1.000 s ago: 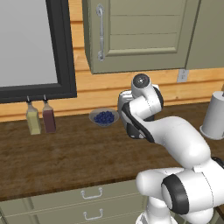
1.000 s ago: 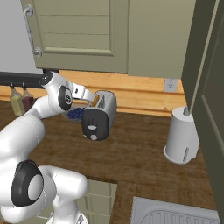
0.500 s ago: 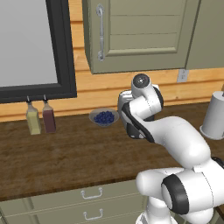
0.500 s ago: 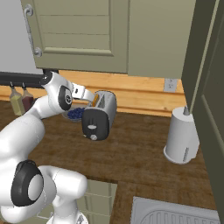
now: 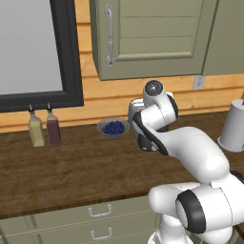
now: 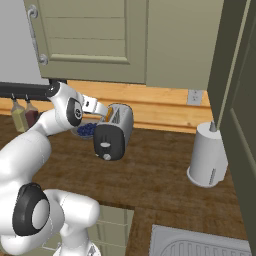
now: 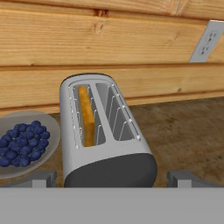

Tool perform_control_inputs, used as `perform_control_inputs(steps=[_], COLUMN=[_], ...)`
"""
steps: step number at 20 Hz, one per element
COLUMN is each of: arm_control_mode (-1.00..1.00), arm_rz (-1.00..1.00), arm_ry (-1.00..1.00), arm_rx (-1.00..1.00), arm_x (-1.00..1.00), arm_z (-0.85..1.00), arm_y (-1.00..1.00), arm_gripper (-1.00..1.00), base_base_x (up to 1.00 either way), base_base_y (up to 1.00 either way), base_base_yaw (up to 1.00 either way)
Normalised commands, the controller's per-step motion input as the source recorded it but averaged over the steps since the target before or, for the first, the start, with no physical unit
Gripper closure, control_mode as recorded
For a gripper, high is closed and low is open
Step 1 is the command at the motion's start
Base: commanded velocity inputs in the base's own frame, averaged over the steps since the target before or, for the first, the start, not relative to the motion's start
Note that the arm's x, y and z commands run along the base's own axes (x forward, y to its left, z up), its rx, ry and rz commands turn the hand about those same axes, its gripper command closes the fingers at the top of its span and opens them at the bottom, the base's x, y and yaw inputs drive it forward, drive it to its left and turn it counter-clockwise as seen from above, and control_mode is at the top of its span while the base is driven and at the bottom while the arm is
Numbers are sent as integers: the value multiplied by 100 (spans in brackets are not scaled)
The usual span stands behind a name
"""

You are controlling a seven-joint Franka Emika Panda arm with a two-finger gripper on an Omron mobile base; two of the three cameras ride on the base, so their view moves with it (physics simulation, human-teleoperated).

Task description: Start the toaster. Once the lever pops up, take the bread to the plate on the dining counter.

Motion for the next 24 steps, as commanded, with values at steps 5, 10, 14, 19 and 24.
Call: perform_control_inputs(steps=[5,10,14,19,24], arm_control_mode=[-100,-100,-100,-100,-100], arm_rz=[0,0,0,0,0], arm_ry=[0,0,0,0,0], arm_rx=[0,0,0,0,0], arm_x=[0,0,0,0,0], arm_z=[0,0,0,0,0], arm_y=[0,0,0,0,0], arm_gripper=[-100,-100,-100,-100,-100], base_base_x=[0,0,0,0,0], base_base_y=[0,0,0,0,0], base_base_yaw=[0,0,0,0,0])
